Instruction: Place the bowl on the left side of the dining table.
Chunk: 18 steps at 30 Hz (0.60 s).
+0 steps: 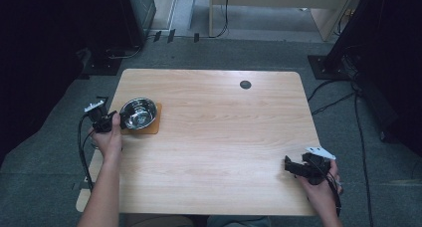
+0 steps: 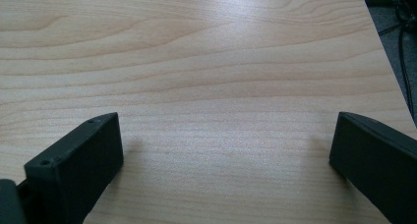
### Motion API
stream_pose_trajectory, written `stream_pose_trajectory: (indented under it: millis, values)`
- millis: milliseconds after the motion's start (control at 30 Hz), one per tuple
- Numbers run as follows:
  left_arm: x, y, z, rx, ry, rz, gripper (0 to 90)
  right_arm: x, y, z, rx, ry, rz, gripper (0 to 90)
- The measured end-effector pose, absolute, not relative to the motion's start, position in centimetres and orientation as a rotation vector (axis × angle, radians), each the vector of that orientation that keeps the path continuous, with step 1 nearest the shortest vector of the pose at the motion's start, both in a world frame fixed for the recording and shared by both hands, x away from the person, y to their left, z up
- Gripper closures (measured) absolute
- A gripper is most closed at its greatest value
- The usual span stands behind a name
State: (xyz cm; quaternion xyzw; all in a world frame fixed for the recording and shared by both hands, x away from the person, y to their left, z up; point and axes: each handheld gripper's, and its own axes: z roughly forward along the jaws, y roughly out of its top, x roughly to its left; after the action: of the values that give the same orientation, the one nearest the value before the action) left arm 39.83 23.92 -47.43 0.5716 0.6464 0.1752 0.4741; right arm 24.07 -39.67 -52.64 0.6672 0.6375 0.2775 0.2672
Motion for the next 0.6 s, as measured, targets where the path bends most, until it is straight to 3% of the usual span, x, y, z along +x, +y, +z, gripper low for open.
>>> stream_pose_trajectory:
  millis: [600]
  values:
    - [36.7, 22.8, -46.4, 1.477, 1.484, 0.432, 13.1, 24.1, -39.7, -52.6, 1.802, 1.722, 0.747, 0.0]
